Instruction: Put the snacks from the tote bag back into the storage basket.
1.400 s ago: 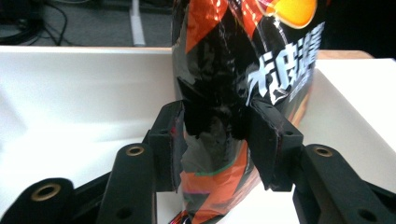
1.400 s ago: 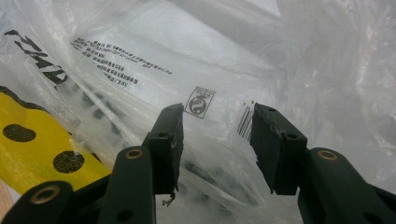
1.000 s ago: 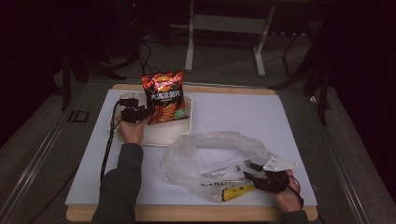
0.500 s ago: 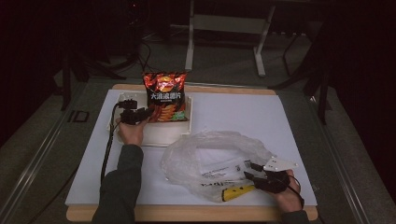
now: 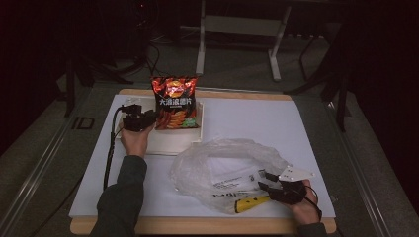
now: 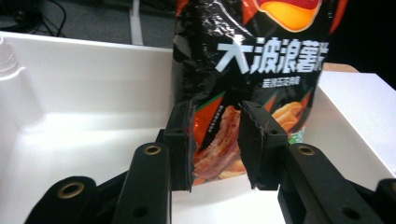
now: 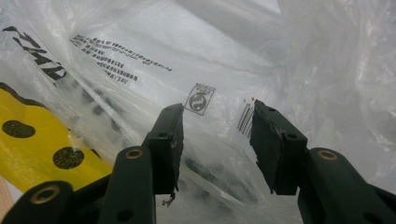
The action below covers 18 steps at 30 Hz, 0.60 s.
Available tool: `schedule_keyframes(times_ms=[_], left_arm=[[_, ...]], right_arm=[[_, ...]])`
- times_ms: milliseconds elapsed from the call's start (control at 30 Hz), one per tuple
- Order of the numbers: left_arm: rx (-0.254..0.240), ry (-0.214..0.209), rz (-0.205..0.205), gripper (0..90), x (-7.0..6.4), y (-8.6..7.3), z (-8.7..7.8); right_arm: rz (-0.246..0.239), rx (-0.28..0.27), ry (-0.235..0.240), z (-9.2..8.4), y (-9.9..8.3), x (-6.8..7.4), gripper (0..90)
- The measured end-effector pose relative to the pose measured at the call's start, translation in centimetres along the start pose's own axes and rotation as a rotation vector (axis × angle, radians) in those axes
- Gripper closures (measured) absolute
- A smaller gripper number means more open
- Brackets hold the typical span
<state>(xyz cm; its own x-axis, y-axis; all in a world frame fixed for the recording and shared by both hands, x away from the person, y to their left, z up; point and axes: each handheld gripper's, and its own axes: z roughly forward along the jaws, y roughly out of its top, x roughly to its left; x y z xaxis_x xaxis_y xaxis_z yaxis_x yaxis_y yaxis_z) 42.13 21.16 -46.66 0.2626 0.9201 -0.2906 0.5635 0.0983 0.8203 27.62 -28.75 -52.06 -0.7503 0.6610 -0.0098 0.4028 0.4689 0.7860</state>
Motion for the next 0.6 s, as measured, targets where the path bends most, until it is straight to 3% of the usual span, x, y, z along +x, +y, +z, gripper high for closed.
schedule_keyframes(times_ms=[200, 333, 600], left_arm=[[0.003, -0.046, 0.053, 67.2, -0.8, -0.2, -0.7], [0.003, -0.074, 0.114, 67.4, -1.6, -0.2, -1.3], [-0.029, -0.124, 0.137, 67.2, -2.5, -0.8, -2.4]], right_arm=[[0.001, -0.001, 0.0, 0.0, 0.0, 0.0, 53.7], [0.001, 0.002, 0.0, 0.1, 0.0, 0.1, 53.8], [-0.002, 0.001, 0.002, 0.2, 0.0, 0.2, 53.8]])
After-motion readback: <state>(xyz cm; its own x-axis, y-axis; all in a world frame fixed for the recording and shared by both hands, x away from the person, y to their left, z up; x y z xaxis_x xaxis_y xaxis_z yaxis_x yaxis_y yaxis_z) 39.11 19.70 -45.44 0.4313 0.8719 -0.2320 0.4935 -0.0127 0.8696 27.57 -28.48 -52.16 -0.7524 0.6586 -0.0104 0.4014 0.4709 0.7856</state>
